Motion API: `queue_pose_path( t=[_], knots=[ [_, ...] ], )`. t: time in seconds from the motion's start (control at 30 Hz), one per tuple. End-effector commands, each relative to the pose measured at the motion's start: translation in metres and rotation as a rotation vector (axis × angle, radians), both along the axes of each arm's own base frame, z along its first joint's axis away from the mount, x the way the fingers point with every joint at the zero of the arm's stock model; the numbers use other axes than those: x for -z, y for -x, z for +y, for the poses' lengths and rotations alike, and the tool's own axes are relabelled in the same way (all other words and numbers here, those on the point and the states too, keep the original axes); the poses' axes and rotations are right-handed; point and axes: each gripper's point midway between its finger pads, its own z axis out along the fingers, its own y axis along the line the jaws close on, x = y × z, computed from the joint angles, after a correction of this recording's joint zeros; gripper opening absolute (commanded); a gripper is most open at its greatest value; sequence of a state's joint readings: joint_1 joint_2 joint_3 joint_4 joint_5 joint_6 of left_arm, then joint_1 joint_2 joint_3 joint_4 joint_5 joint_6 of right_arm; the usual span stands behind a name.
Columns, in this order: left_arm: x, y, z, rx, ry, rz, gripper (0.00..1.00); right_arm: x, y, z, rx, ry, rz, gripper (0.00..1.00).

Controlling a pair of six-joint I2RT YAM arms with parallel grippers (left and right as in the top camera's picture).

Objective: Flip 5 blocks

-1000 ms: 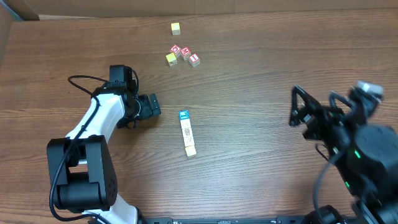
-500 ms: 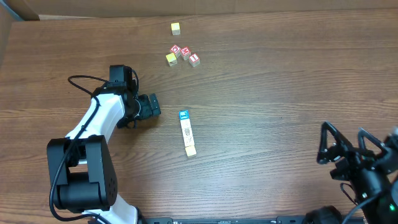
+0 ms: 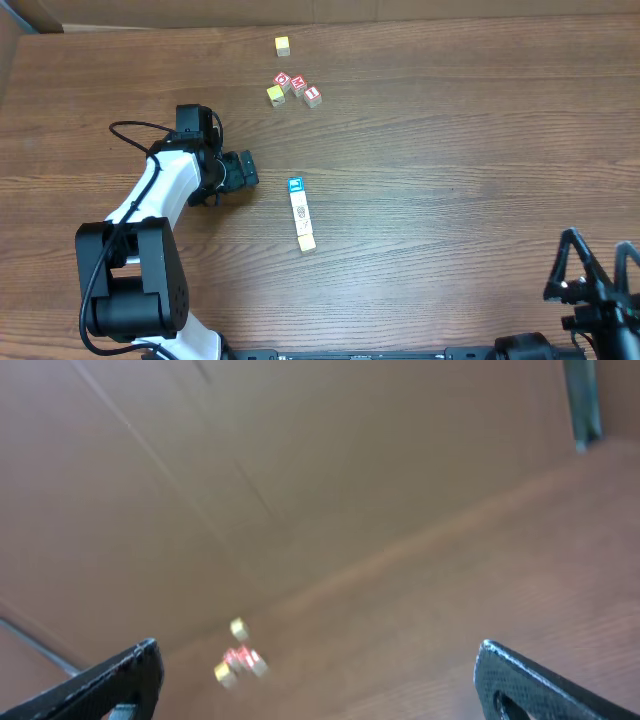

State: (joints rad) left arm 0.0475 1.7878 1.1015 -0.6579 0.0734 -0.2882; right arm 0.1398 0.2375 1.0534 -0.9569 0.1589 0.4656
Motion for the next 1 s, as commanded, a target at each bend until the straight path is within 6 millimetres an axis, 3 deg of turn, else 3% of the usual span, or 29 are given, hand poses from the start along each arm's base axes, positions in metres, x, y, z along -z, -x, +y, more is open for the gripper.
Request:
queue_pose_path(
  t=[0.0, 0.33, 0.47, 0.6, 0.77, 0.97],
  knots=[
    [-0.012, -0.008, 0.000, 0.017, -0.009, -0.040, 1.00, -0.015, 0.008, -0.001, 0.001, 0.029, -0.096, 1.00],
    [-0.012, -0.008, 0.000, 0.017, -0.009, -0.040, 1.00, -0.063, 0.004, 0.013, -0.054, 0.080, -0.502, 1.00],
    [-0.012, -0.008, 0.000, 0.017, -0.009, -0.040, 1.00, -0.090, 0.014, 0.016, -0.048, 0.097, -0.749, 1.00],
    [-0.012, -0.008, 0.000, 0.017, -0.009, -0.040, 1.00, -0.104, 0.029, 0.022, -0.030, 0.192, -0.970, 1.00],
    [-0.012, -0.008, 0.000, 0.017, -0.009, -0.040, 1.00, -0.096, 0.037, 0.034, -0.035, 0.312, -1.113, 1.00],
    [-0.012, -0.008, 0.000, 0.017, -0.009, -0.040, 1.00, -0.063, 0.021, 0.040, -0.065, 0.324, -1.087, 1.00]
  ],
)
